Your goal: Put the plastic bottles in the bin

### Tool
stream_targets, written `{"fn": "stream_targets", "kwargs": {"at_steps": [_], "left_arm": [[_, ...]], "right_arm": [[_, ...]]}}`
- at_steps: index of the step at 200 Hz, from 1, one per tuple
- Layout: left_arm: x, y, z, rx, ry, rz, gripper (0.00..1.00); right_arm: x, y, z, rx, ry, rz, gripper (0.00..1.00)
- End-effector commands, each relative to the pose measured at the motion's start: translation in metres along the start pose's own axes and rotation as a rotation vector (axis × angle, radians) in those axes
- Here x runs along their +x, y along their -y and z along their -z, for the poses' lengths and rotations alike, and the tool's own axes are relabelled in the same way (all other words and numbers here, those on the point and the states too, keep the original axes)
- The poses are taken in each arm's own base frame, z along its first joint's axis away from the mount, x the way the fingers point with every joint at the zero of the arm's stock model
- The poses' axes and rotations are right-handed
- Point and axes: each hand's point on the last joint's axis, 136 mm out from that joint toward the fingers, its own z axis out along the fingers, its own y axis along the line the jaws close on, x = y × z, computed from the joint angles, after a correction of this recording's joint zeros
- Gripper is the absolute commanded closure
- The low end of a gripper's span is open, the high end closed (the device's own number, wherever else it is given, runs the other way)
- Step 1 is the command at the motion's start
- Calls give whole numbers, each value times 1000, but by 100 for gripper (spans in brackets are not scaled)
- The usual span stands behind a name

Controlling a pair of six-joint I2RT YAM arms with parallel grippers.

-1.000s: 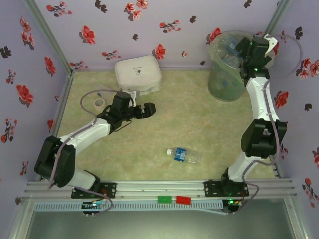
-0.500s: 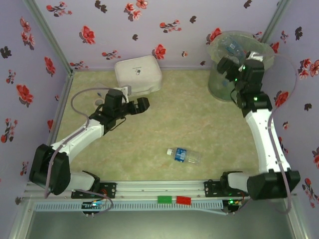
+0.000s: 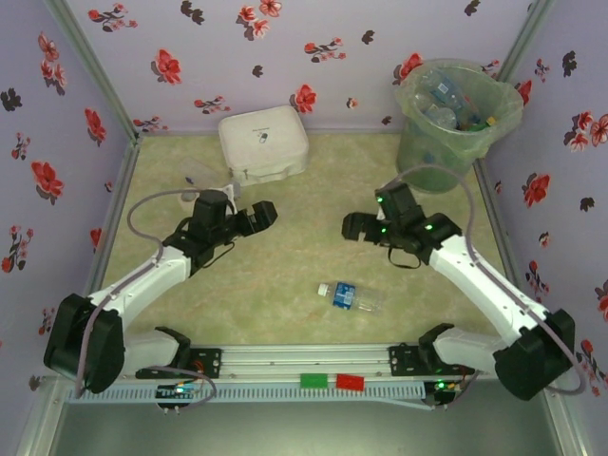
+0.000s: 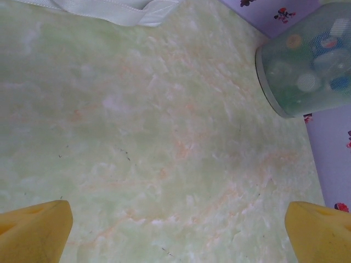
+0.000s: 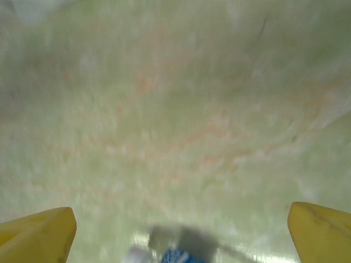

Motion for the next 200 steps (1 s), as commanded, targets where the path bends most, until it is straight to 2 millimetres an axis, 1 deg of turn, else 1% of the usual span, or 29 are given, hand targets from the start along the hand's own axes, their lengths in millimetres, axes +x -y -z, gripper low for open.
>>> {"fn": "stream_targets", "kwargs": {"at_steps": [1,18,36,60,70,77,99,114,135,147,200], "left_arm": [[-3,-2,6,-9,21,13,0],[-4,-3,7,-21,19,1,0],[-6,-3,6,-30,22,-13,0],[-12,-1,3,-35,27,-30,0],[-14,0,2,-37,27,-35,0],[-15,0,1,-38,26,-37,0],[-17,1,0,-40,23,-40,0],[-17,0,0,-43,21,-40,0],[-16,-1,1,-45,20,-38,0],[-15,-2,0,-48,18,-36,0],[-18,1,0,-50,16,-52,0]], "right_arm": [[50,-4,-8,42,-201,100,0],[75,-11,-9,74,-291,195,0],[96,-10,-9,150,-366,289,0],[110,-8,-4,250,-420,432,0],[114,-5,-6,278,-435,467,0],[117,-5,-8,281,-450,476,0],[135,-14,-17,229,-503,521,0],[145,-13,-23,247,-537,565,0],[154,-2,-31,298,-566,602,0],[155,3,-35,323,-569,618,0],[159,11,-52,369,-587,664,0]]}}
